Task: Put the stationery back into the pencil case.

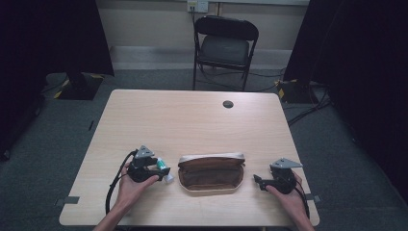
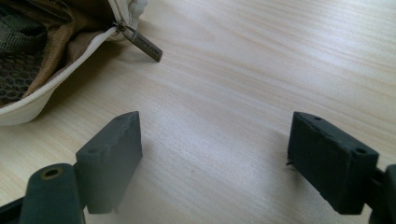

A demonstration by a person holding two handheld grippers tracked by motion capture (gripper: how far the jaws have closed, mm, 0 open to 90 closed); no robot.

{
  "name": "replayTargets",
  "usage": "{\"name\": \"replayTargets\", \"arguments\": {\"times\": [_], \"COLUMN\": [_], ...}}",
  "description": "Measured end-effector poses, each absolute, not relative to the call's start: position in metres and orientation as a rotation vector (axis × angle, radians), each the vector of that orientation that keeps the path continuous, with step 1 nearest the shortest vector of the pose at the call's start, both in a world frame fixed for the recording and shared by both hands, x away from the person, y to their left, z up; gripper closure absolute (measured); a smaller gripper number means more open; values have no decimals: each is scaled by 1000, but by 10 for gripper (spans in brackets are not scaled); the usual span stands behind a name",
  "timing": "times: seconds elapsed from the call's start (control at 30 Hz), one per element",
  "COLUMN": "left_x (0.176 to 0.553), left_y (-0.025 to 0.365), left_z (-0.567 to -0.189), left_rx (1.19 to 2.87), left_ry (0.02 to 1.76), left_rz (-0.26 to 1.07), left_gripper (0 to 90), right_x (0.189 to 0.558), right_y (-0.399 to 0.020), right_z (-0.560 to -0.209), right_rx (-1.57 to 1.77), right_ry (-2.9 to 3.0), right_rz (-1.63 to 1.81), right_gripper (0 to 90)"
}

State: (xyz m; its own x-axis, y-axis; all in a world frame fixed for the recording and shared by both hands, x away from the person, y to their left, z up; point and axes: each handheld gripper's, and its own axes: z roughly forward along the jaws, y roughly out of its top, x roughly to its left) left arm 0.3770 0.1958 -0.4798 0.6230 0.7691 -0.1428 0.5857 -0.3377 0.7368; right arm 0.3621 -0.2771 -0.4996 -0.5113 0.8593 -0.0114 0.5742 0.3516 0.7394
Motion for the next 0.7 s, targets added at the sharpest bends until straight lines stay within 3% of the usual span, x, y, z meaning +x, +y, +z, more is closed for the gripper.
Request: {"name": "replayTargets", "arguments": {"times": [0.17, 0.5, 0.7], "left_x": [376, 384, 387], "left_y": [190, 204, 213], "left_z": [-484, -486, -487], "left_rx": [2095, 2112, 2141], "left_ry": [1059, 1076, 1069], "left_rz": [302, 223, 268], "left_gripper": [294, 415, 547], "right_x": [362, 362, 362], "right_y": [-277, -277, -277], "right_z": [-500, -500, -500], "right_rx": [1260, 1260, 1259], "right_ry": [2218, 2219, 2223], "right_rz": [979, 980, 981], "right_gripper": [183, 181, 179]}}
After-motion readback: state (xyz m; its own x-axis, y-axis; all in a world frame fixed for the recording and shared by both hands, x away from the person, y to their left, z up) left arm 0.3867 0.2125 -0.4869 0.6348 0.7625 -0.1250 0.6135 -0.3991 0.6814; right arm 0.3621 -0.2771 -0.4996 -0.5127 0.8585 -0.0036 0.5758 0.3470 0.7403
